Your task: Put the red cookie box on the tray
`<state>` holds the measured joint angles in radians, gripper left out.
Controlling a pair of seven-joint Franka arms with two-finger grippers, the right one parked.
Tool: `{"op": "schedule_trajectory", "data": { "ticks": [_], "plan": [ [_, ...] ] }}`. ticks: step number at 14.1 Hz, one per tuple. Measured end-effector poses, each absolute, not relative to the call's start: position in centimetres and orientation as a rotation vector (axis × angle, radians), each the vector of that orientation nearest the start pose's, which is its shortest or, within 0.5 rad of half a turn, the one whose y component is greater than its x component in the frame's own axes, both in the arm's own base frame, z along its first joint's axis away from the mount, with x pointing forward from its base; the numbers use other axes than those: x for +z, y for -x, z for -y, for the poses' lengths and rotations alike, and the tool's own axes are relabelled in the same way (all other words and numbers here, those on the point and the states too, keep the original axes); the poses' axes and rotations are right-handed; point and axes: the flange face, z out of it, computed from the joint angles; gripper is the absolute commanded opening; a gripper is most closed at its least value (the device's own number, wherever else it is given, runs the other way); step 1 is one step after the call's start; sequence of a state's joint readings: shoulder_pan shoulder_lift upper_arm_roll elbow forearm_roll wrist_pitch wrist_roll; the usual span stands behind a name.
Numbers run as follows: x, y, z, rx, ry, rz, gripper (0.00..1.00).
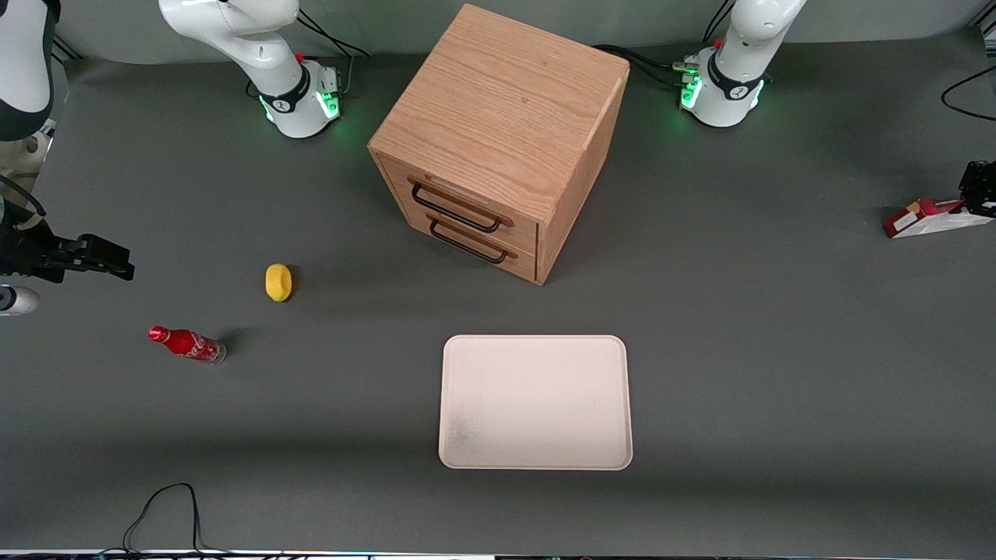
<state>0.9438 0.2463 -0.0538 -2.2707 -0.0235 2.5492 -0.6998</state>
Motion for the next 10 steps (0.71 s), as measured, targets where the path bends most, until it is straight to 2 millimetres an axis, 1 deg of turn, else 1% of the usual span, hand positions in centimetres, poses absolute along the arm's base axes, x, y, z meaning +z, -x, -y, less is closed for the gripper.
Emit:
{"op": "schedule_trajectory", "data": {
  "ticks": [1, 2, 3, 4, 7, 9, 10],
  "plan": [
    [25.9, -34.2, -42.2, 0.054, -2.161, -2.248, 0.00],
    [27.0, -34.4, -42.5, 0.035, -2.161, -2.246, 0.00],
    [28.9, -34.8, -42.8, 0.004, -2.162, -2.243, 0.00],
    [31.3, -35.2, -43.3, -0.027, -2.162, -2.239, 0.00],
    [40.4, -36.3, -44.6, -0.078, -2.164, -2.231, 0.00],
    [46.3, -36.8, -44.9, -0.047, -2.173, -2.227, 0.00],
    [49.1, -37.0, -44.6, -0.031, -2.177, -2.226, 0.00]
  ]
}}
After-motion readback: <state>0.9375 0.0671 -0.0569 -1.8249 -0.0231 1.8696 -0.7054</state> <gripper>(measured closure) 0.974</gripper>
